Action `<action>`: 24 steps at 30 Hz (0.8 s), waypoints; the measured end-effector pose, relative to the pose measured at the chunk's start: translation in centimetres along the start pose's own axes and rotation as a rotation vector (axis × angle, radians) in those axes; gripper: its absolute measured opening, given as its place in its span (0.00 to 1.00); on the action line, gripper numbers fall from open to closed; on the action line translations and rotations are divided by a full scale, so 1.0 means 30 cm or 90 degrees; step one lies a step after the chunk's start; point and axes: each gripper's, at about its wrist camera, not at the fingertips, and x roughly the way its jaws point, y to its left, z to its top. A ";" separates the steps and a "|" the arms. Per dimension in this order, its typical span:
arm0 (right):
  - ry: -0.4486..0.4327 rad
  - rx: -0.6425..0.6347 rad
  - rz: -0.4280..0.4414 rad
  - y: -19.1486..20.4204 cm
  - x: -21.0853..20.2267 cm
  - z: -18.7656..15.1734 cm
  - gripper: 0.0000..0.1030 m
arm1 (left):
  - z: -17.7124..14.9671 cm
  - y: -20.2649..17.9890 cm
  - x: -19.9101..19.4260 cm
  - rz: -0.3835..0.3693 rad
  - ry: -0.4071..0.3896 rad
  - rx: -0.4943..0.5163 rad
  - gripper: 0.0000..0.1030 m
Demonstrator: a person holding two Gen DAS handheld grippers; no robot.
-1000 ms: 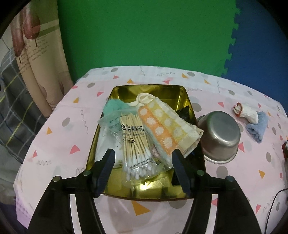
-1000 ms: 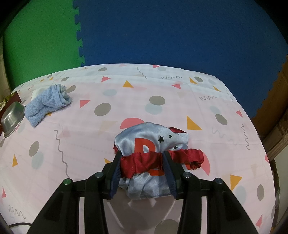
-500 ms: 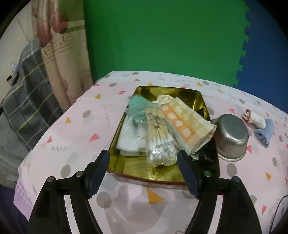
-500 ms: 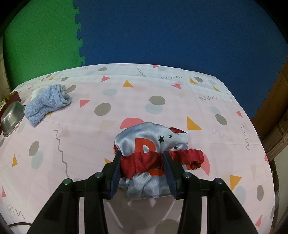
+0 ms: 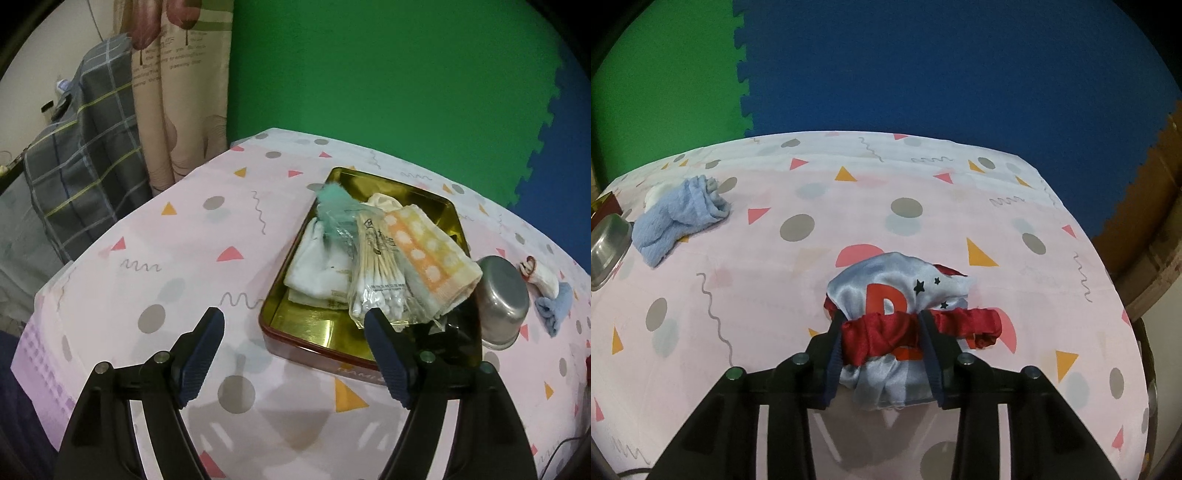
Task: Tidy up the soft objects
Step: 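Withdraw the left gripper from the tray while the right gripper carries the shower cap toward it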
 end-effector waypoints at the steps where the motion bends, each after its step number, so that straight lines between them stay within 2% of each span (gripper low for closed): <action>1: 0.000 0.000 -0.001 0.006 -0.004 0.002 0.34 | -0.001 0.000 0.001 0.000 0.001 0.004 0.73; 10: -0.011 -0.018 0.006 0.093 -0.056 0.028 0.31 | 0.002 0.033 0.018 0.002 0.018 -0.018 0.73; 17: -0.029 -0.049 0.051 0.225 -0.116 0.069 0.31 | 0.007 0.046 0.012 0.021 0.005 -0.027 0.73; 24: -0.036 -0.092 0.111 0.387 -0.162 0.096 0.31 | 0.011 0.036 -0.016 -0.009 -0.016 -0.024 0.73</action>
